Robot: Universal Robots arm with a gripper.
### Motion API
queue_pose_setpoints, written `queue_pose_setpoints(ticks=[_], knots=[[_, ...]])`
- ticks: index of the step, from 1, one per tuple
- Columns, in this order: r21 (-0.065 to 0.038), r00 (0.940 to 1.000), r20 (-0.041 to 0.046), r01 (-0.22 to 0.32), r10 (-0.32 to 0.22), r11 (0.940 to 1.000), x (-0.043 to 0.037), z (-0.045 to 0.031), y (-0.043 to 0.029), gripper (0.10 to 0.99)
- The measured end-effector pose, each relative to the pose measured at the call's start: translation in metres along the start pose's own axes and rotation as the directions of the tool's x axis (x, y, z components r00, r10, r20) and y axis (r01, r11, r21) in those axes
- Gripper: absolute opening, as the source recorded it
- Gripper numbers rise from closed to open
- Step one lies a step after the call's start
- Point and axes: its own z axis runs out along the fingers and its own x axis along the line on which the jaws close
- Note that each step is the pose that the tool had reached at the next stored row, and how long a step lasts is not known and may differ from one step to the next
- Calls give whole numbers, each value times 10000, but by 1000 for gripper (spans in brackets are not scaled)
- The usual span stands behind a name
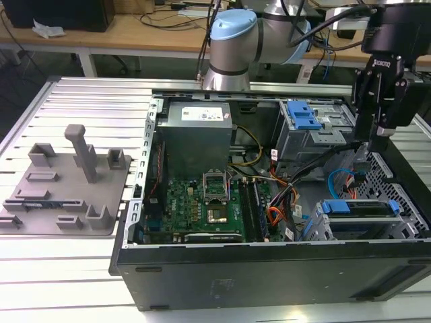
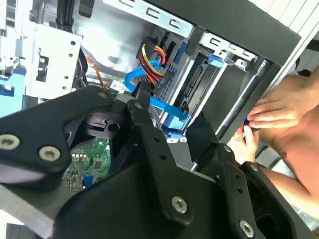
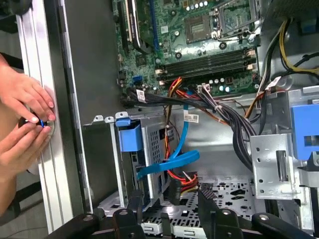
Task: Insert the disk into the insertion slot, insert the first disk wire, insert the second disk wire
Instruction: 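Insert the first disk wire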
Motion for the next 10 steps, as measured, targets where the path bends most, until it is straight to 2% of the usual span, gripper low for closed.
queue_pose_setpoints(ticks=[2,4,10], knots=[[97,10000,15,-33,33,9999,9,19,38,561],[119,10000,6,25,-25,9999,-3,51,38,561],[208,9995,-106,298,-296,9993,-50,164,29,561]])
